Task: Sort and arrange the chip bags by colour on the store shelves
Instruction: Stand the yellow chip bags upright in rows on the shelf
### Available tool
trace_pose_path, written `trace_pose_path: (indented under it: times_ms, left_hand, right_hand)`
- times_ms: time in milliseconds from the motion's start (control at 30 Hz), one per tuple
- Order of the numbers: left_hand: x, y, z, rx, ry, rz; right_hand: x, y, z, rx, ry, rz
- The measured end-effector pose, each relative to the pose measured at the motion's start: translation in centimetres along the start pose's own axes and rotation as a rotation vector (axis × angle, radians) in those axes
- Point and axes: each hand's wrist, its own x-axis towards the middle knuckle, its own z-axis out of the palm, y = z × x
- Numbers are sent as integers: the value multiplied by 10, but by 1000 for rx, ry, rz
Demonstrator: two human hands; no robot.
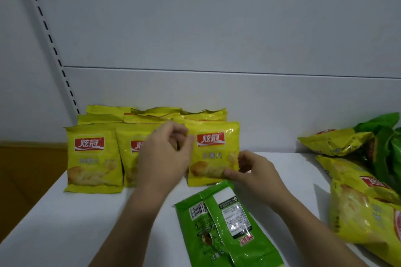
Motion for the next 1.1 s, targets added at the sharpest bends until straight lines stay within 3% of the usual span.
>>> trace_pose_path:
  times_ms: [100,233,367,633,767,867,1100]
  left_hand:
    - [-13,7,13,134,-172,96]
    - [-18,8,24,266,-267,127]
    - [-18,0,28,294,-307,117]
    - [-26,12,34,261,-372,221]
    - [-29,25,42,246,-440,291]
    - [-34,40,52,348,-582,373]
    - [-56,85,84,442,-781,548]
  right_hand:
    - [6,-5,10,-119,-13,-22]
    - [8,-8,10,-136,-60,-34]
    - [2,-5,1,-73,-83,-30]
    - [-5,-14,-43,-18,43,42]
    - [-26,-15,-79,-192,64,-17]
    - [-54,-5,-114,-326,96,-19]
    - [-117,25,-181,-571,113,139]
